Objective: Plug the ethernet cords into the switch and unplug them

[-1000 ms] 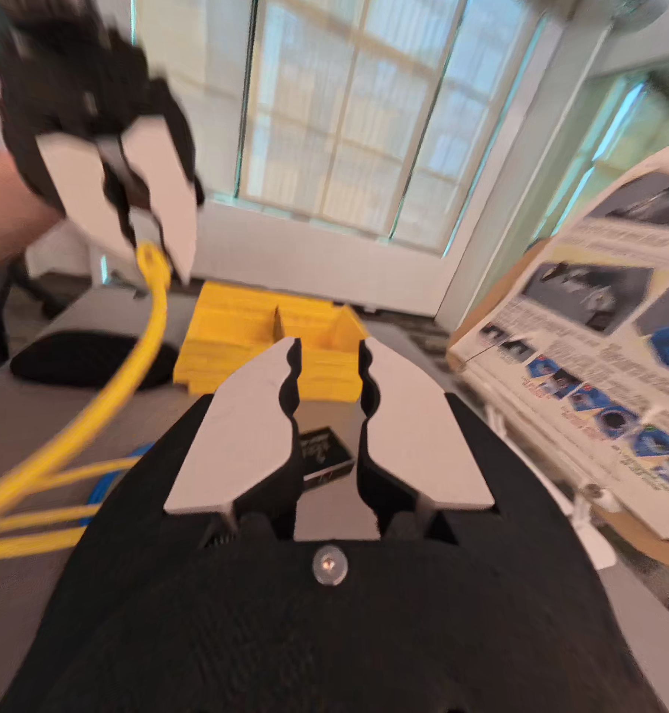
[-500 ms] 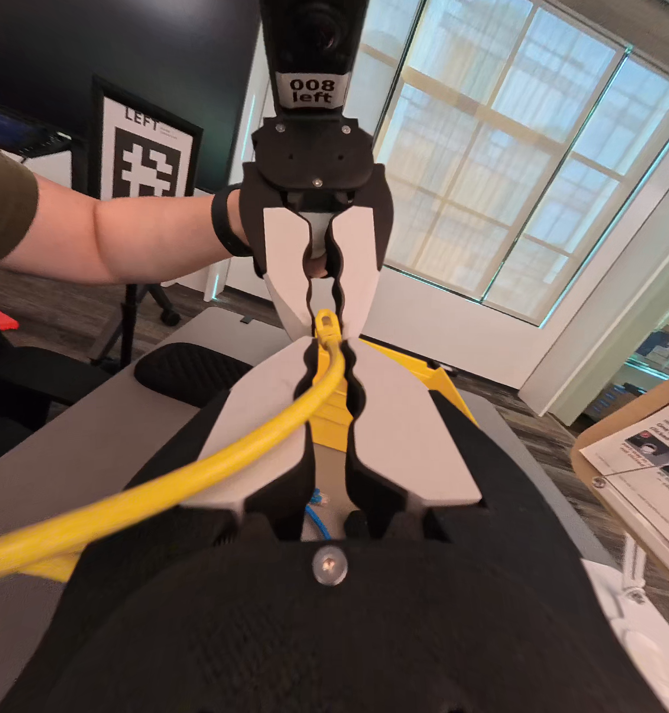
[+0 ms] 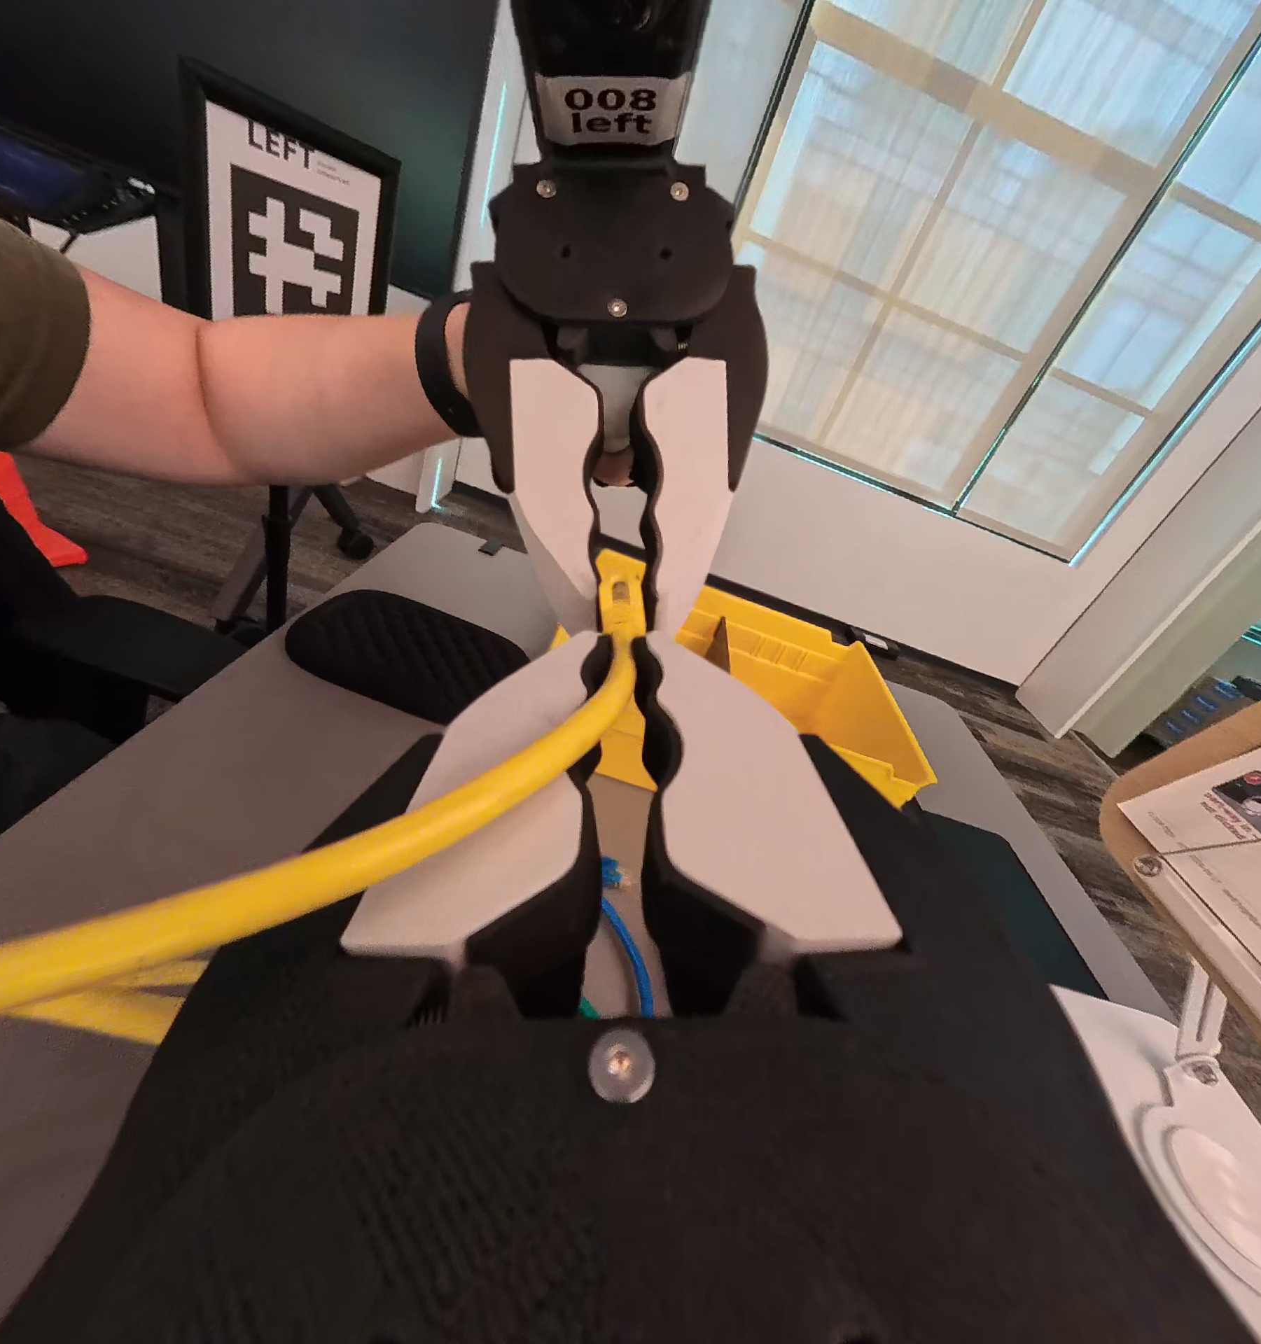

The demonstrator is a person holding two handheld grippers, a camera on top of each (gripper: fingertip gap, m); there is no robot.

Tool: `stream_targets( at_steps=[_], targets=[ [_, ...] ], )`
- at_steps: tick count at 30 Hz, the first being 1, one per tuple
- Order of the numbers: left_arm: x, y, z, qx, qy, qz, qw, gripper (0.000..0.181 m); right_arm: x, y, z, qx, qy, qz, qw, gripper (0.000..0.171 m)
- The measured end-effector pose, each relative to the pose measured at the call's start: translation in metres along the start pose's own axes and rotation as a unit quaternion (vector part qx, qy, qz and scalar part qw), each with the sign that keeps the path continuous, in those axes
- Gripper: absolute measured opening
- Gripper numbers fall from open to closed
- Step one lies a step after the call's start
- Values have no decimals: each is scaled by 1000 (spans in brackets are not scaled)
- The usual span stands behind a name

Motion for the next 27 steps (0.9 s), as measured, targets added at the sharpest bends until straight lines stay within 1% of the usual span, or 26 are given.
stream_targets(
  at_steps=[3, 6, 7, 8, 9, 10, 11, 12, 13, 14, 15, 16, 17, 18, 20, 21, 23, 24, 25, 27],
  targets=[
    [3, 1, 3, -7, -5, -7, 1000, 13, -1, 1, -1, -15, 10, 15, 1000, 7],
    [4, 0, 10, -19, -43, -40, 998, 15, -5, 1, -7, -22, 27, 21, 999, 7],
    [5, 1, 14, -36, -66, -60, 995, 21, -8, 1, -12, -29, 42, 30, 998, 7],
    [6, 4, 20, -70, -93, -83, 990, 38, -12, 1, -18, -39, 61, 38, 997, 7],
    [11, 10, 25, -116, -115, -105, 981, 51, -17, 0, -24, -47, 79, 43, 995, 7],
    [19, 21, 31, -174, -131, -118, 969, 61, -23, -2, -29, -52, 93, 49, 993, 7],
    [32, 38, 37, -245, -151, -115, 951, 68, -28, -4, -34, -58, 107, 53, 991, 7],
    [49, 60, 44, -319, -173, -96, 927, 72, -33, -7, -39, -64, 121, 53, 989, 7],
    [68, 81, 49, -377, -188, -72, 904, 79, -39, -11, -43, -70, 135, 54, 987, 7],
    [87, 101, 52, -425, -198, -47, 882, 81, -43, -14, -44, -74, 142, 55, 985, 7],
    [106, 117, 53, -464, -196, -28, 863, 80, -47, -17, -45, -79, 147, 57, 984, 7],
    [122, 127, 54, -500, -187, -17, 845, 85, -50, -20, -46, -86, 155, 58, 982, 7],
    [134, 133, 55, -530, -176, -17, 829, 95, -53, -24, -46, -93, 160, 56, 981, 7],
    [142, 137, 58, -551, -174, -20, 816, 99, -55, -27, -46, -96, 162, 54, 981, 7],
    [150, 147, 68, -572, -202, -8, 795, 112, -58, -32, -45, -102, 163, 52, 980, 7],
    [154, 149, 71, -572, -206, 2, 794, 112, -58, -33, -45, -106, 164, 54, 979, 7],
    [160, 157, 76, -561, -220, 47, 797, 110, -58, -34, -44, -112, 163, 57, 979, 7],
    [162, 159, 78, -555, -218, 62, 800, 113, -58, -34, -44, -113, 163, 59, 978, 7],
    [162, 159, 79, -555, -212, 63, 802, 110, -58, -34, -44, -114, 162, 59, 978, 7],
    [161, 157, 78, -548, -193, 67, 811, 88, -59, -34, -43, -115, 160, 61, 979, 7]
  ],
)
Point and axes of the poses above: each gripper's, where its closed fingertips meet, x out along the fingers, y out of its underside, z = x × y across the jaws, the point moved 3 cm from there along -x, back along the fingers, and after that the axes turned 7 degrees about y, right-handed, at the moved point
